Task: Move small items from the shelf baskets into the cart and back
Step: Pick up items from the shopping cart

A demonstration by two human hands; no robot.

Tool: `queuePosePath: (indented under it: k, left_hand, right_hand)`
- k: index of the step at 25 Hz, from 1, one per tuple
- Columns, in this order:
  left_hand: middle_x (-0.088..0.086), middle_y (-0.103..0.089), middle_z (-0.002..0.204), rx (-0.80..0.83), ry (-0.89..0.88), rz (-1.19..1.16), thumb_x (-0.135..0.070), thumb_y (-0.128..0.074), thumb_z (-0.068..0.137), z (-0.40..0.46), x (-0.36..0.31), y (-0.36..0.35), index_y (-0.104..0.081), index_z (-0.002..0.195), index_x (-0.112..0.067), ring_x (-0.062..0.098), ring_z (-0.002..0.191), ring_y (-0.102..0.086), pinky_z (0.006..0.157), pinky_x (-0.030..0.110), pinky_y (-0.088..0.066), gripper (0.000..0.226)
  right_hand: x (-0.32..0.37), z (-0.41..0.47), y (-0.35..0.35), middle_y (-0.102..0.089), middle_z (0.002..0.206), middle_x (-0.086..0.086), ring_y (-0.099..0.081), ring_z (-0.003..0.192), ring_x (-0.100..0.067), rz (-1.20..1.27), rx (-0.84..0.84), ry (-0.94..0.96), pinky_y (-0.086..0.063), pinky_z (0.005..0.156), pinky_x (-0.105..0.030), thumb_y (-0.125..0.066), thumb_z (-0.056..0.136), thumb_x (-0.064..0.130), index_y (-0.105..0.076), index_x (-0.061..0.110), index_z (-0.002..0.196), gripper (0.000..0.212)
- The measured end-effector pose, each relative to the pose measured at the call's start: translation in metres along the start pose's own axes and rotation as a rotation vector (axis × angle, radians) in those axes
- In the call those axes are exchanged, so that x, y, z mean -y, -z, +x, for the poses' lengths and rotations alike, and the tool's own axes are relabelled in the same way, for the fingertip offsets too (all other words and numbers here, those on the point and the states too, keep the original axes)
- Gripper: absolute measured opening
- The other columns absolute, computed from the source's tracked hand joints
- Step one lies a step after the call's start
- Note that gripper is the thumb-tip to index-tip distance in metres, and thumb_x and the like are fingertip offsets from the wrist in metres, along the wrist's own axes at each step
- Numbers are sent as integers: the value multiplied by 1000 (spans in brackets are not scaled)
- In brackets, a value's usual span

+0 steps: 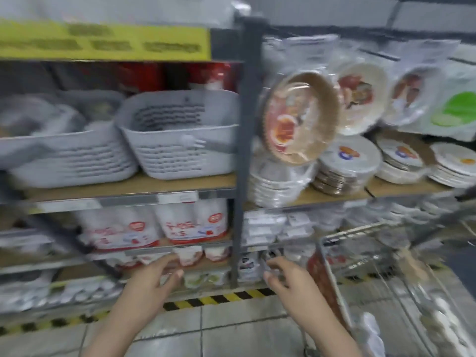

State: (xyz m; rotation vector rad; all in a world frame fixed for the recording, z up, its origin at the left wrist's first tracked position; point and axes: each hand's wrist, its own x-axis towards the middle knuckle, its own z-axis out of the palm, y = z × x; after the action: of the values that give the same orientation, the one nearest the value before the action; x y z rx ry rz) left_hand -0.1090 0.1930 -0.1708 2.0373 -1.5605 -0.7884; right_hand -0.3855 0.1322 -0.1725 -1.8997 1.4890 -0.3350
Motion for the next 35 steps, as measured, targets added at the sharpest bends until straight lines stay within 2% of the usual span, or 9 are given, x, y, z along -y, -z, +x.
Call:
queuePosePath:
  k: [3, 9, 14, 18, 22, 24, 29, 32, 35]
  left_hand:
    - [-15, -61, 104, -70, 152, -126, -23, -58, 92, -35, 50, 50, -54, 106, -35, 1, 94, -58, 73, 7, -41, 19]
    - [-8, -62, 114, -151, 433, -241, -27, -54, 94, -77, 135, 147, -53, 115, -29, 7, 102, -57, 80, 19, -44, 22]
    - [-20, -57, 115, -241, 266, -106, -36, -49, 95, -46, 126, 200, -49, 125, -35, 0, 107, -53, 91, 23, -46, 30]
    - [-25, -55, 122, -324, 44, -90, -36, -50, 95, -2, 95, 226, -48, 131, -36, -6, 113, -50, 95, 22, -46, 37]
    - [-24, -54, 118, -478, -56, -53, -33, -53, 93, 33, 80, 259, -50, 129, -33, -8, 110, -49, 80, 3, -39, 36]
    - [-19, -55, 116, -606, -82, -12, -29, -54, 92, 49, 77, 279, -51, 129, -28, -3, 108, -51, 81, 7, -39, 37]
    - [2, -53, 121, -783, -29, 229, -26, -54, 92, 99, 76, 306, -48, 132, -14, 19, 110, -50, 85, 26, -39, 43]
    - [13, -52, 125, -676, 108, 392, -28, -53, 92, 123, 77, 311, -40, 138, -12, 32, 110, -50, 82, 38, -43, 51]
    - [11, -58, 113, -589, 204, 508, -34, -53, 92, 135, 80, 321, -45, 131, -15, 32, 99, -57, 68, 34, -42, 44]
  right_hand:
    - [73, 26, -49, -59, 121, 9, -56, 108, -7, -65, 96, 155, -45, 91, -23, -51, 95, 36, -55, 25, 125, 32]
    - [198, 51, -127, -60, 114, 16, -56, 101, -1, 0, 250, 303, -45, 85, -19, -51, 95, 37, -56, 31, 121, 27]
    - [257, 70, -115, -56, 110, 26, -51, 100, 7, 46, 164, 395, -38, 77, -4, -51, 95, 37, -53, 44, 111, 18]
    - [286, 95, -83, -56, 109, 28, -51, 102, 9, 81, 72, 452, -37, 82, -8, -53, 93, 35, -52, 46, 104, 16]
    - [320, 136, -61, -57, 110, 31, -49, 107, 15, 121, 5, 563, -36, 82, -3, -54, 91, 33, -59, 39, 106, 17]
    - [340, 156, -58, -56, 111, 31, -47, 106, 18, 128, -12, 607, -37, 80, 0, -53, 92, 35, -59, 38, 109, 19]
    - [382, 203, -63, -60, 112, 16, -54, 100, 7, 81, -110, 692, -39, 82, -10, -54, 92, 28, -61, 26, 116, 25]
    - [398, 224, -74, -60, 117, 7, -57, 103, -9, 32, -130, 651, -44, 85, -26, -54, 93, 28, -57, 23, 122, 29]
    - [405, 238, -84, -59, 119, 0, -55, 109, -16, -49, -192, 603, -41, 82, -26, -54, 92, 32, -53, 21, 127, 36]
